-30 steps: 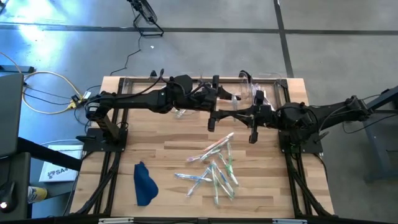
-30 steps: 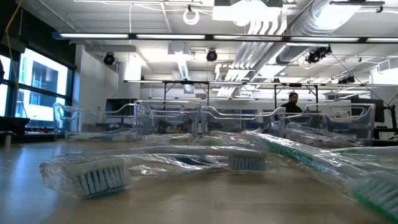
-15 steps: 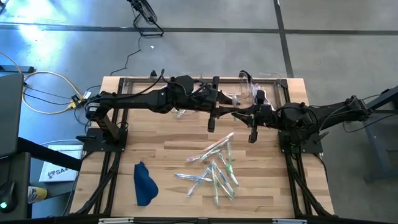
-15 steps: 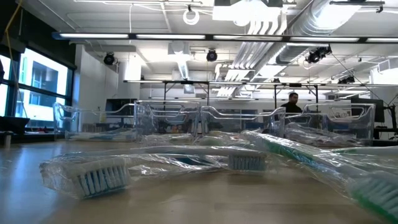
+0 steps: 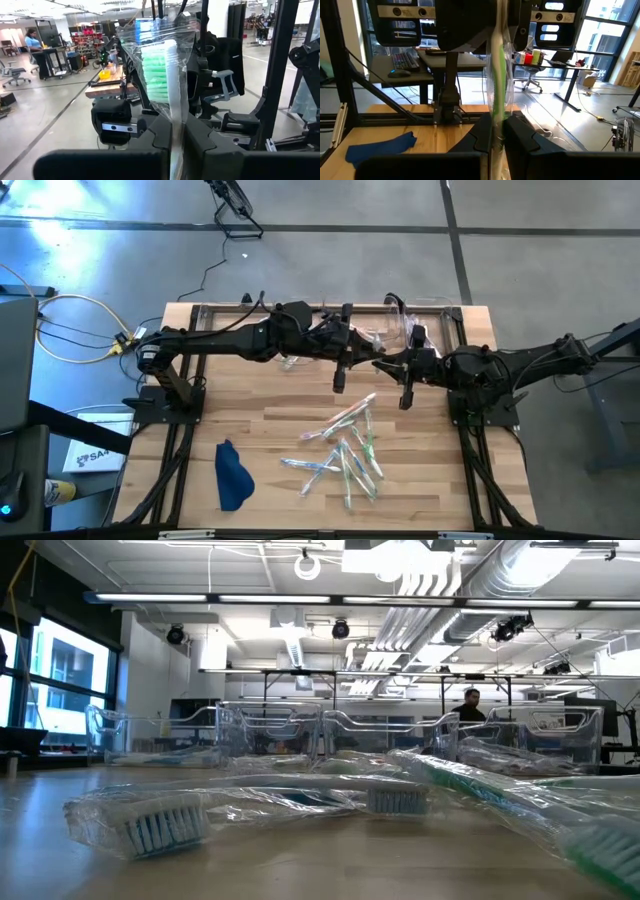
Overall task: Pick & Place Toothbrushes
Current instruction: Put the green toothbrush into the middle left transparent bin
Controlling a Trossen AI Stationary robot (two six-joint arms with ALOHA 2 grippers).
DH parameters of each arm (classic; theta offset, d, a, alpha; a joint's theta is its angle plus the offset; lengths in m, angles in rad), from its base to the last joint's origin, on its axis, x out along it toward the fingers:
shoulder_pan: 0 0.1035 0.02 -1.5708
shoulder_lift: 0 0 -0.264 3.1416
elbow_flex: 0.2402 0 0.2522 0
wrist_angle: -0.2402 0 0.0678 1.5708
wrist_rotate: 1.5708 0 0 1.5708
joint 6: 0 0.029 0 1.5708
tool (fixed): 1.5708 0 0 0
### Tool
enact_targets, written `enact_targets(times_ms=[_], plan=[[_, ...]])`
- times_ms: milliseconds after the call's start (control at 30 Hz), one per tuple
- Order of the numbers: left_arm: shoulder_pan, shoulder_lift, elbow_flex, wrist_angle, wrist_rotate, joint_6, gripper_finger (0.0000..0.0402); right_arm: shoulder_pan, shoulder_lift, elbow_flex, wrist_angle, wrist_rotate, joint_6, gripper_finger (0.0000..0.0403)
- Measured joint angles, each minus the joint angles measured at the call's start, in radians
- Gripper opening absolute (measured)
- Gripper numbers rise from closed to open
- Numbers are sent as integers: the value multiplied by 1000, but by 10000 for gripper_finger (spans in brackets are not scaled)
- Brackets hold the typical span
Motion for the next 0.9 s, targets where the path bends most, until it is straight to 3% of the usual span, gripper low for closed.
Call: enact_targets(times_ms=[267, 700, 900], plan=[[0, 0, 0, -8, 0, 40, 10, 0, 0, 0, -12, 1, 1, 27], [0, 0, 0, -14, -3, 83, 10, 0, -1, 0, -1, 2, 46, 182], [17, -24, -2, -98, -2, 108, 10, 0, -35, 0, -110, 53, 91, 229]])
